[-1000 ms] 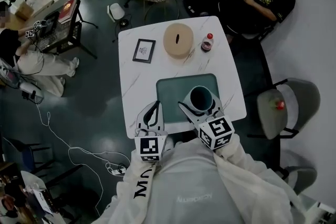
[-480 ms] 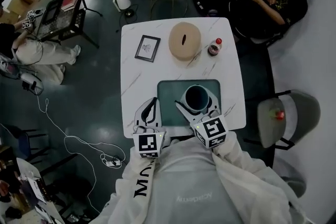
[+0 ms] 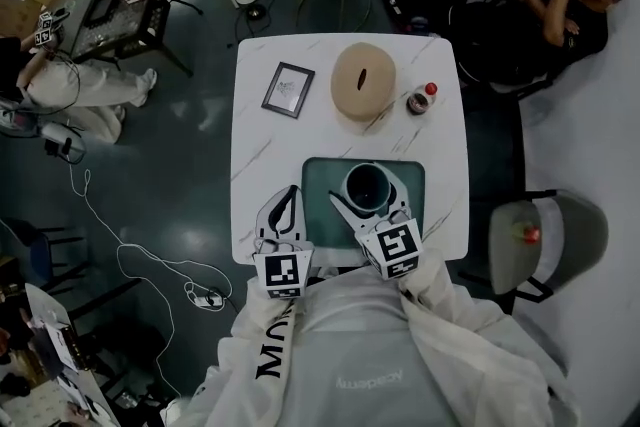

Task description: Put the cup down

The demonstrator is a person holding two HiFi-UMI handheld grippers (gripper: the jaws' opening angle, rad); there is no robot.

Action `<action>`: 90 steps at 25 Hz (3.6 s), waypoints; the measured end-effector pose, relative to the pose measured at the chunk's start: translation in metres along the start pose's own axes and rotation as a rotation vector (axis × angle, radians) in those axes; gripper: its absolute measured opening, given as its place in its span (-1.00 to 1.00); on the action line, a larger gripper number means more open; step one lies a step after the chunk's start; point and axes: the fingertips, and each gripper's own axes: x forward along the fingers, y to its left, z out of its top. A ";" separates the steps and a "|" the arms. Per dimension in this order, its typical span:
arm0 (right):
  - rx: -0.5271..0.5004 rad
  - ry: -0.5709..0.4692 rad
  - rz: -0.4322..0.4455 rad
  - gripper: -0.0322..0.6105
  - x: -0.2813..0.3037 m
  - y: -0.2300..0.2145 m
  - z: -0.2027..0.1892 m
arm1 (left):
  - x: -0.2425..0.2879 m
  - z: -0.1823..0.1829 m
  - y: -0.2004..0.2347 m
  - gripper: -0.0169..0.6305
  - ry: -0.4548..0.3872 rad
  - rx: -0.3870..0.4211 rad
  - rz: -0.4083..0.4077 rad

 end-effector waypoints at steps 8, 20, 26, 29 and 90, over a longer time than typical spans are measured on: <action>-0.027 0.021 0.045 0.31 0.037 0.003 -0.016 | 0.017 -0.010 0.010 -0.91 0.014 0.004 0.003; -0.093 0.064 0.080 0.31 0.069 0.007 -0.049 | 0.035 -0.041 0.016 -0.91 0.055 -0.006 0.009; -0.123 0.062 0.107 0.31 0.082 0.011 -0.064 | 0.044 -0.050 0.019 -0.91 0.065 -0.008 0.019; -0.125 0.069 0.119 0.31 0.089 0.012 -0.072 | 0.046 -0.053 0.021 -0.91 0.070 -0.008 0.021; -0.157 0.203 0.163 0.31 0.126 0.031 -0.145 | 0.039 -0.093 0.026 -0.91 0.159 -0.063 0.030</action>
